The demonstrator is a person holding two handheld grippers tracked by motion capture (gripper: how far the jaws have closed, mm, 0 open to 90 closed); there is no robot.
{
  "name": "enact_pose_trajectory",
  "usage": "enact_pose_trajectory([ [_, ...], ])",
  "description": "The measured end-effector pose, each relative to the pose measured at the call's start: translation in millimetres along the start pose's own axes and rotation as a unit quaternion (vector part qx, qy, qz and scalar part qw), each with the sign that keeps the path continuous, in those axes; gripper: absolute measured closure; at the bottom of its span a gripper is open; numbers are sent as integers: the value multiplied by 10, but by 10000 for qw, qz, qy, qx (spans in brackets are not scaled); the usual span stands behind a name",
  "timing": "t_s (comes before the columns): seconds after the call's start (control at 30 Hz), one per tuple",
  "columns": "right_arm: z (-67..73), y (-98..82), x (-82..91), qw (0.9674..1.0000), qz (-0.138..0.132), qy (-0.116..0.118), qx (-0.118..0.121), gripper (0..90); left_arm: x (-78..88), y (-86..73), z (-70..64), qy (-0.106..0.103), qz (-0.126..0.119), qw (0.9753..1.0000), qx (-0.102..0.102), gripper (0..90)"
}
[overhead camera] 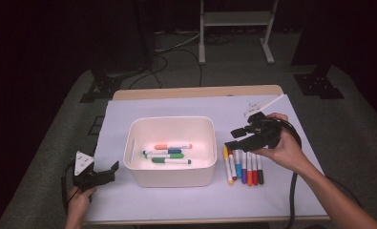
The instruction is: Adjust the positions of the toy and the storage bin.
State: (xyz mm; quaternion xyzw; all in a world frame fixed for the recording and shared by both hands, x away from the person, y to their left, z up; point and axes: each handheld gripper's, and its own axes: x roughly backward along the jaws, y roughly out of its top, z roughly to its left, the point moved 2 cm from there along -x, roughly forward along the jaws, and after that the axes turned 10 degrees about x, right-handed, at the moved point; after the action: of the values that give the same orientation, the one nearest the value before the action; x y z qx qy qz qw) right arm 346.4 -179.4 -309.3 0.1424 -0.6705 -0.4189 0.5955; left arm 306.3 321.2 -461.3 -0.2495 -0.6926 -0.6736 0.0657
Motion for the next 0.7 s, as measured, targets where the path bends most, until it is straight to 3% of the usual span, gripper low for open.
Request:
enact_pose_trajectory([
  [0.27,-162,-442,47,9988,132,-244,-396,424,-1,-1,-1,13,-15,10000,-2,0],
  [0.7,-316,-969,23,9940,265,-643,-840,424,0,-1,-3,10,-22,10000,-16,0],
])
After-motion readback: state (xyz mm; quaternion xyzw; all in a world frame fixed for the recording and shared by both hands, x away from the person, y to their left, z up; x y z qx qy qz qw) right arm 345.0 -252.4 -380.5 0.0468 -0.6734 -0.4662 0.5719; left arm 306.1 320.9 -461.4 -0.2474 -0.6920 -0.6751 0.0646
